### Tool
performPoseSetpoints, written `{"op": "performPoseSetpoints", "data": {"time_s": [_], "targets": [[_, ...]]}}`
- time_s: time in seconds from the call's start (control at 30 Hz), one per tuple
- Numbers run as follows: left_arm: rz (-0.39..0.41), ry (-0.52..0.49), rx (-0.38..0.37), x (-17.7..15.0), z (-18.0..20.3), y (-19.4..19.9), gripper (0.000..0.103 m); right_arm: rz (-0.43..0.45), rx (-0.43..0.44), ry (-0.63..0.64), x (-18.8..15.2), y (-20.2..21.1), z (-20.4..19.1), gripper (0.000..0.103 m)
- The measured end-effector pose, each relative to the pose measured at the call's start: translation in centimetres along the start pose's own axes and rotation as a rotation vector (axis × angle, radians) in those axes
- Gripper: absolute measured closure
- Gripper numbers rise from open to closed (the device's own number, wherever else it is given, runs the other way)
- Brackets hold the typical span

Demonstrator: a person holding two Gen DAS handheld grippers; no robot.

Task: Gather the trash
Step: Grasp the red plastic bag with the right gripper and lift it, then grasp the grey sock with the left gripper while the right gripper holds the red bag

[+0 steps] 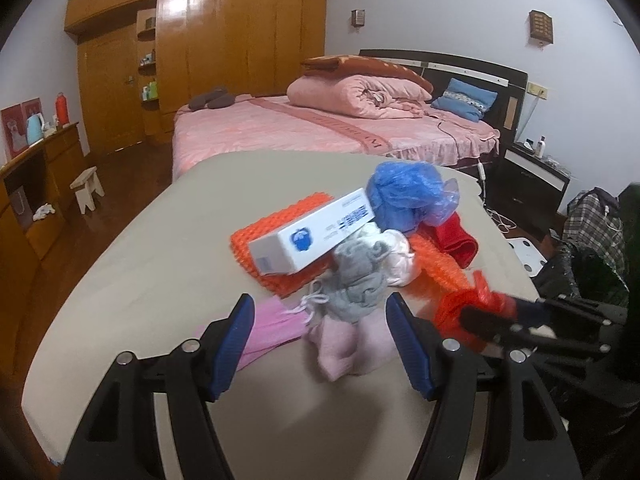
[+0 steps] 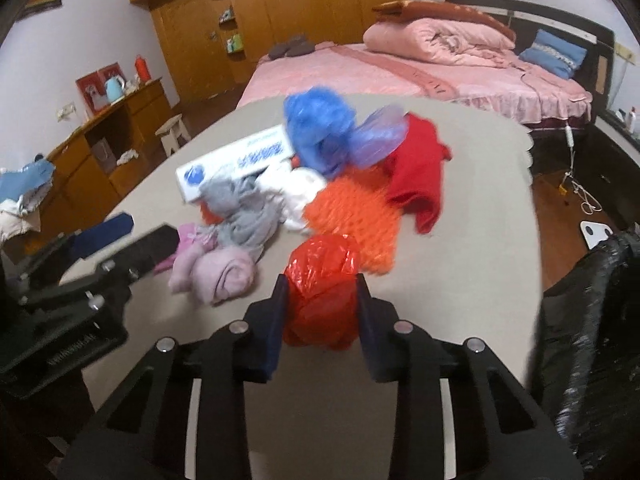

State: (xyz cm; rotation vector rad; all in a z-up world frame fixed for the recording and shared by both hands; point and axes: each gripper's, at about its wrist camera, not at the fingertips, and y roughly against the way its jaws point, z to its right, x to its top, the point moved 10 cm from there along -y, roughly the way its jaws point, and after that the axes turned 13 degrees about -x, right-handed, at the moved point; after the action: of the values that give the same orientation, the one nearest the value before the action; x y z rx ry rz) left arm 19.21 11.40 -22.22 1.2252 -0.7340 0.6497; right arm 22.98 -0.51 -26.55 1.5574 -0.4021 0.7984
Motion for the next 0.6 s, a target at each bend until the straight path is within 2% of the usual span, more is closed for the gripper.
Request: {"op": "performPoseSetpoints", "data": {"time_s": [0.23,0.43,0.5,0.57,0.6], "targets": [[-0.007,-0.015,-0.028,1.3,2.0,-2.6,0.036,0.029,-0.037,-0.051,1.6,0.8,3.1,0.073],[-0.046,-0.017,-0.01,1.4,2.4,-5.2,0.036,0.031,-0.051,-0.072,2.2,0.5,4.6,0.073],[-0.057,-0.013,-0.004,1.2,2.2,-5.8,0.042,0.028,-0.052,-0.077,2.1,0.3,4.9,0.073],[-0.076,-0.008,0.001,0.9,2.0,-6.3,0.069,0.027,-0.052,-0.08,2.1,0.3,5.0,0.073],[-0.085,-0.001,-0.003,0.9,2.0,-6.5,0.073,0.027,-0.051,-0.081,2.0,0.3,5.0,0.073]]}}
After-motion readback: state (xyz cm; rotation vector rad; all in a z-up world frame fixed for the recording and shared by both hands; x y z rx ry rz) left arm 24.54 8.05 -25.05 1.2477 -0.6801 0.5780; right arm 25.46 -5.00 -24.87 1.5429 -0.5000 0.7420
